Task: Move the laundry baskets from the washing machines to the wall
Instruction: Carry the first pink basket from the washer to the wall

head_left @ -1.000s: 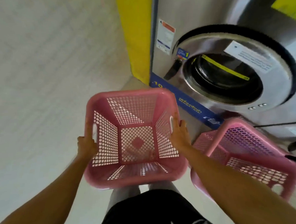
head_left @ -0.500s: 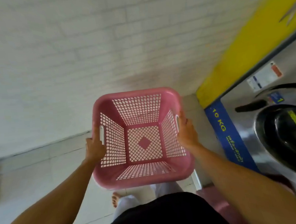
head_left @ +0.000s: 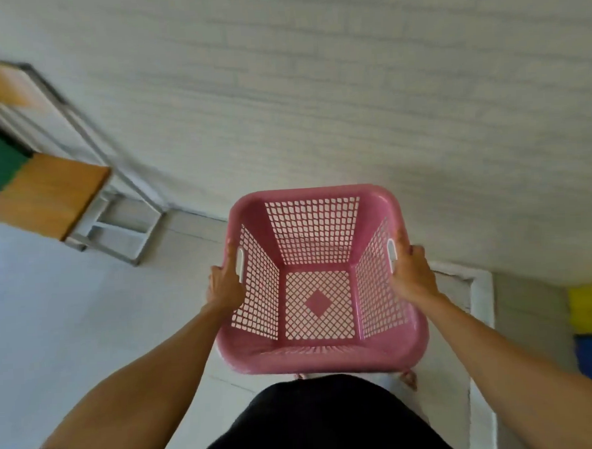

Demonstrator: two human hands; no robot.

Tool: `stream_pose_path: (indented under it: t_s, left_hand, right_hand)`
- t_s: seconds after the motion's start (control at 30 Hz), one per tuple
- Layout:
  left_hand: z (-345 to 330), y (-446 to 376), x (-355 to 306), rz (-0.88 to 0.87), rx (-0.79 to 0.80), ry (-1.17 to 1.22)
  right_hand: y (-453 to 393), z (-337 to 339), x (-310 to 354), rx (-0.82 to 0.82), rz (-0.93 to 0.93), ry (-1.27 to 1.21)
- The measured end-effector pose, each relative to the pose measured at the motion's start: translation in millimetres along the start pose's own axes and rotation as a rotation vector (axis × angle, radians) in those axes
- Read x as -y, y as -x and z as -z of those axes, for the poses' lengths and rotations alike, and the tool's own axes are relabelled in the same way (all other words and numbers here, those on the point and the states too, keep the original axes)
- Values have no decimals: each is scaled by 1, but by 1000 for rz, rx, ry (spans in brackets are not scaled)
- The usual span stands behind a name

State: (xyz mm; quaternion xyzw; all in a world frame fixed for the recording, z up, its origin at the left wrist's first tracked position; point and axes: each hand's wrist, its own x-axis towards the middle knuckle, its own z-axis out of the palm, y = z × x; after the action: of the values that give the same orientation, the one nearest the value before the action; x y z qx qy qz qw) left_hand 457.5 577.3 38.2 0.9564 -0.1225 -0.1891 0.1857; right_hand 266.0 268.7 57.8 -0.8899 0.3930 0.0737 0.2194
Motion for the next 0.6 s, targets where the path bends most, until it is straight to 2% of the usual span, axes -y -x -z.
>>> stream_pose_path:
  t_s: [0.17,0.33,0.6]
  left_hand:
    - [63,-12,82,157,-86,35]
    - [107,-31,145,206,-158,83]
    - [138,-111,229,142,-118,120]
  right_hand:
    - [-21,-24,112,30,168,9]
    - [-36,-57,194,59,257,-5]
    - [-85,-139,281,102,260,-50]
